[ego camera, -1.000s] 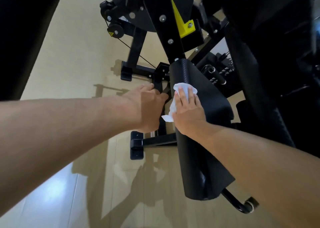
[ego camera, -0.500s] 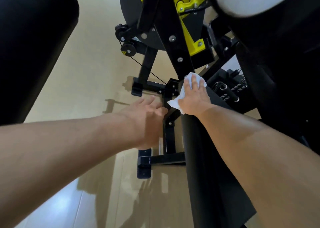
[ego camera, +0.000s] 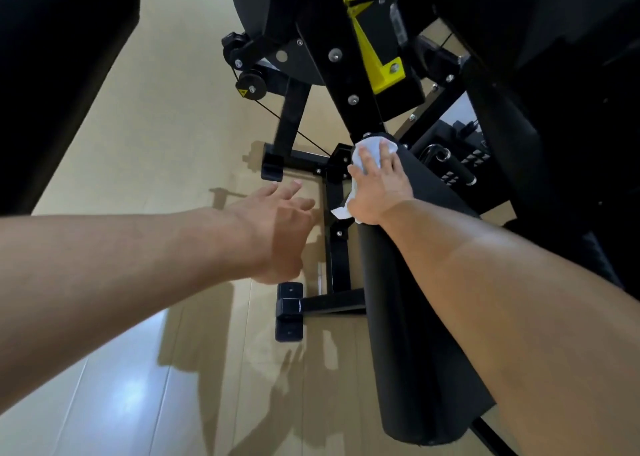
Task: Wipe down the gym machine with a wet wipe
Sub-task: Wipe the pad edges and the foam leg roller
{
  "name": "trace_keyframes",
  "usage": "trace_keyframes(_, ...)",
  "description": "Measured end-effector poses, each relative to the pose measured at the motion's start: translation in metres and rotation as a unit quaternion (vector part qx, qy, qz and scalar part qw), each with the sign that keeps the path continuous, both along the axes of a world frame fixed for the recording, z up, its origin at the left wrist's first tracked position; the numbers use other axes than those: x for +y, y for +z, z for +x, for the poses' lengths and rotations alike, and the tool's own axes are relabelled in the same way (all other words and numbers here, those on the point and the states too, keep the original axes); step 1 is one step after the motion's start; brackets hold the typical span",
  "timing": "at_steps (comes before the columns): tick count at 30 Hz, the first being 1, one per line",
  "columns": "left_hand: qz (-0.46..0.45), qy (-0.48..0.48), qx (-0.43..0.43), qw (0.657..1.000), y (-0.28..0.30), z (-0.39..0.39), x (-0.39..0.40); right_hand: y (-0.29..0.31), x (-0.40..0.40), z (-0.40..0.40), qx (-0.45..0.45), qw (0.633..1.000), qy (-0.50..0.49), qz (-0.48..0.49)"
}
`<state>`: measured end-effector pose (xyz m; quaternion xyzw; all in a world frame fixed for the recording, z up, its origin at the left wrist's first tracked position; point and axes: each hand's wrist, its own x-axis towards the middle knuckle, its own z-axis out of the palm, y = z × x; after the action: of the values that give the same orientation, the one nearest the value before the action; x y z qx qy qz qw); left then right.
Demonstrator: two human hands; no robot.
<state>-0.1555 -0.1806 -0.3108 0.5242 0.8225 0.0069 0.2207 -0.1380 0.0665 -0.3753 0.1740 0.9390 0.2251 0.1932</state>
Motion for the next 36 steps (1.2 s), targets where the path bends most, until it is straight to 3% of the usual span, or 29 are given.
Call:
trace_keyframes(5,-0.012,-0.024,-0.004,1.0,0.0,0.012,-0.003,0.001,-0.027,0.026,-0.136,0.986,0.074,0.064)
trace_keyframes(8,-0.02,-0.038,-0.01,0.999,0.004,0.021,-0.004,-0.002,-0.048,0.049,-0.158,0.981,0.071,0.082)
trace_keyframes(11,-0.012,-0.049,-0.01,0.999,0.007,0.028,-0.002,-0.011,-0.071,0.098,-0.066,0.995,0.066,0.045)
trace_keyframes(13,0.001,-0.055,-0.017,0.998,0.006,0.032,0.0,-0.008,-0.092,0.142,0.037,0.999,0.005,-0.014)
trace_keyframes(16,0.033,-0.047,-0.034,0.998,0.006,0.032,0.003,-0.003,-0.098,0.169,0.111,0.986,-0.108,-0.066)
trace_keyframes(18,0.056,-0.04,-0.051,0.996,0.009,0.029,0.005,-0.007,-0.079,0.153,0.15,0.976,-0.126,-0.092)
trace_keyframes(24,0.051,-0.037,-0.041,0.997,0.003,0.028,0.002,-0.001,-0.029,0.062,0.121,0.965,-0.189,-0.139)
trace_keyframes(30,0.046,-0.015,-0.044,0.998,0.002,0.018,0.001,0.012,0.001,0.014,0.086,0.962,-0.181,-0.187)
trace_keyframes(36,0.056,0.012,-0.037,0.998,0.004,0.005,0.0,0.007,0.024,-0.022,0.081,0.975,-0.136,-0.156)
